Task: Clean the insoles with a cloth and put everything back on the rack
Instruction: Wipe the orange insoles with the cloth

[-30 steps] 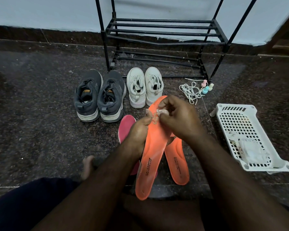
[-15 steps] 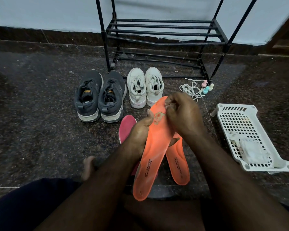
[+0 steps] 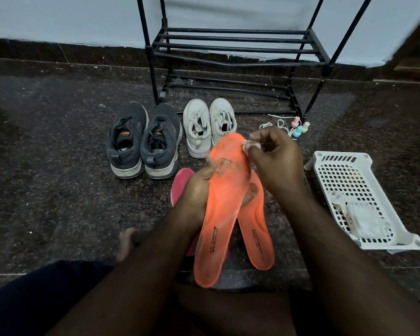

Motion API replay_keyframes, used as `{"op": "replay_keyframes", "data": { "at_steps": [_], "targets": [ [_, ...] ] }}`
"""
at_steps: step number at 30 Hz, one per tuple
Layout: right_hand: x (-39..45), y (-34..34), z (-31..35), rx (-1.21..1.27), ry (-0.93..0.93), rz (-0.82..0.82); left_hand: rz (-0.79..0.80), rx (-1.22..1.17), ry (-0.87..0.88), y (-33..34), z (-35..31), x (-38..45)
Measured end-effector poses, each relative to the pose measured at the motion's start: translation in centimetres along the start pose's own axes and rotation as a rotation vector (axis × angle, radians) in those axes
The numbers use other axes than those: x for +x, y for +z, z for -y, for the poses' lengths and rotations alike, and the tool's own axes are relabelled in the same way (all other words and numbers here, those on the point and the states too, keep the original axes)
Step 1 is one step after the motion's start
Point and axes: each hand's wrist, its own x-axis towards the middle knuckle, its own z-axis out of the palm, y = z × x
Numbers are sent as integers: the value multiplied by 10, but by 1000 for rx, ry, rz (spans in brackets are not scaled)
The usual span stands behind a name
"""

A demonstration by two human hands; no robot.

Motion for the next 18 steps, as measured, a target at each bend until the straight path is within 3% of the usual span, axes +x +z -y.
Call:
{"op": "replay_keyframes", "data": {
  "at_steps": [5,10,18],
  "targets": [
    [-1,-2,0,135,111,128,34,-6,115,-9,-10,5],
    [-9,-1,3,222,240,271,94,-38,117,-14,-12,9],
    [-2,0,1,178,146,60,218,42,5,-2,-5,-6]
  ]
}}
